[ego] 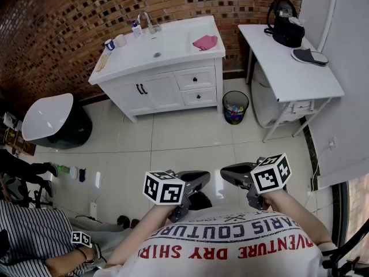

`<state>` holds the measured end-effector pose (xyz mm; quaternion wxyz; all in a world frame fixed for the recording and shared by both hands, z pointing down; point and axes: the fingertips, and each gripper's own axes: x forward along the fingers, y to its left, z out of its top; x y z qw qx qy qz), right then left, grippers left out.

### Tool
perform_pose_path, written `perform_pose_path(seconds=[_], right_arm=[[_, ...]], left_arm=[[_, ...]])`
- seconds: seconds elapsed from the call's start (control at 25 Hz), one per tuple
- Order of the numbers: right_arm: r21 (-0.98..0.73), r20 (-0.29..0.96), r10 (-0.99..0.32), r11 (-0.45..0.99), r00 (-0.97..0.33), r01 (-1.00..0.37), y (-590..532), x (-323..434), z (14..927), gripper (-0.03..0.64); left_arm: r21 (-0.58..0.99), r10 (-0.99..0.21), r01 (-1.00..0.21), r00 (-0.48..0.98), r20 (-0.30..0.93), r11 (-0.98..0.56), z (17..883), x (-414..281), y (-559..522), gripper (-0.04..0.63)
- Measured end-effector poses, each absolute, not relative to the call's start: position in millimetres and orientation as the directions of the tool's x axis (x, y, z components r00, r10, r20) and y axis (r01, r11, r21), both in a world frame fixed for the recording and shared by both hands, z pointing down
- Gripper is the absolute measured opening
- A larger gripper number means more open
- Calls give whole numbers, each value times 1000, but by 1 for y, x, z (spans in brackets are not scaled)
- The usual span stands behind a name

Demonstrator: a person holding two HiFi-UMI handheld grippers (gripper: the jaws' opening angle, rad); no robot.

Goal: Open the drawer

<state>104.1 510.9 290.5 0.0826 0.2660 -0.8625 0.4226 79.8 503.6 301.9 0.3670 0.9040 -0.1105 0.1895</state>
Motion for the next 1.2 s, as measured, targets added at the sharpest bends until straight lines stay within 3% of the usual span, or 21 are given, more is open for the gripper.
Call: perform_pose_path(seconds=[0.32,0.92,1.2], right_arm=[[-693,393,-376,478,-839,-539,435,85,317,6],[-732,446,-393,357,-804,-580,162,25,332,6],[-725,483,-400,316,-779,-612,88,12,345,6]], left_arm=[[657,-48,-329,912,407,-678,329,61,429,-15],[729,-15,-339,911,412,-595,348,-11,149,-15],[751,-1,-337,913,409,-568,357,-30,69,-15]])
